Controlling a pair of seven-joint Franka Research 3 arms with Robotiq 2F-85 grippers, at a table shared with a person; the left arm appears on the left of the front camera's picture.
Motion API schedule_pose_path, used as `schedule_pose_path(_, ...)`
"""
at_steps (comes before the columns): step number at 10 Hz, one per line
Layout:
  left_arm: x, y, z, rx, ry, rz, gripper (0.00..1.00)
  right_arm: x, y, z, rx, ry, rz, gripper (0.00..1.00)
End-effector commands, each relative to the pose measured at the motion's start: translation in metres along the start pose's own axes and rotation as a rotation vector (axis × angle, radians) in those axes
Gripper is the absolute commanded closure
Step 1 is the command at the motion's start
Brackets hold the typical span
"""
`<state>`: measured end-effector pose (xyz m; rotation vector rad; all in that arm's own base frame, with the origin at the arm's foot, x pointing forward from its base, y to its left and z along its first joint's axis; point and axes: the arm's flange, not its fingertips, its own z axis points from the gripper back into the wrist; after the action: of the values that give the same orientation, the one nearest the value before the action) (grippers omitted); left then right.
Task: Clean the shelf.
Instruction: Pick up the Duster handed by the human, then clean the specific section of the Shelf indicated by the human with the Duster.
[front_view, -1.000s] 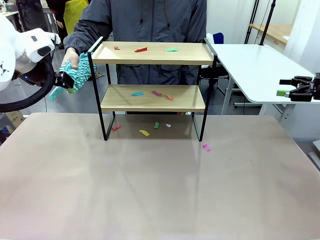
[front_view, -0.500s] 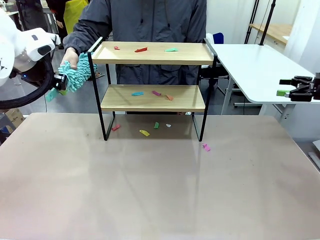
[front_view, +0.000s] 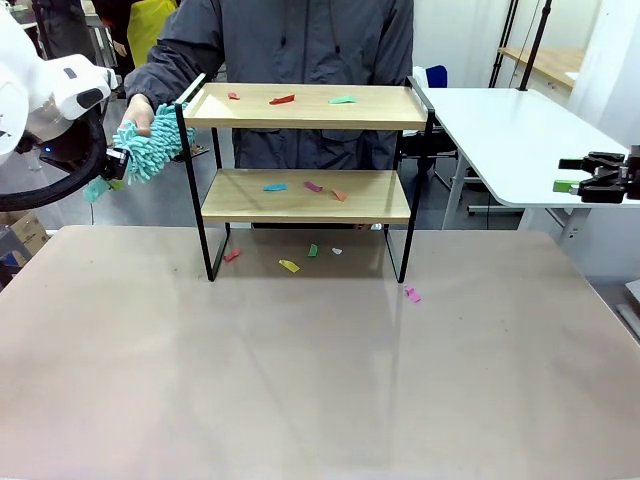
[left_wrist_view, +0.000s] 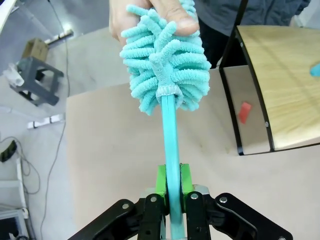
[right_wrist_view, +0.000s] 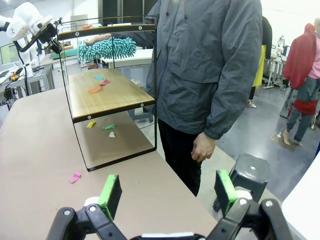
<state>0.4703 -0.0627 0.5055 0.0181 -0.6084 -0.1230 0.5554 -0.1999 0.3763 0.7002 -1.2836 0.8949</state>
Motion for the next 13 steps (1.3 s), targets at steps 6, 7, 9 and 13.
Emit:
schedule_pose_path(6, 0.0, 0.0, 0.0, 0.0, 0.0, 0.0, 1.0, 0.002, 0.001, -0.001, 0.002, 0.001, 0.003, 0.0)
schedule_pose_path(7, 0.0, 0.0, 0.0, 0.0, 0.0, 0.0, 1.0, 0.002, 0.001, -0.001, 0.002, 0.001, 0.003, 0.0)
schedule_pose_path(9, 0.0, 0.0, 0.0, 0.0, 0.0, 0.0, 1.0, 0.002, 0.001, -0.001, 0.002, 0.001, 0.003, 0.0)
schedule_pose_path(13, -0.009, 0.042, 0.031, 0.005, 0.033, -0.075, 0.87, 0.002, 0.001, -0.001, 0.002, 0.001, 0.003, 0.0)
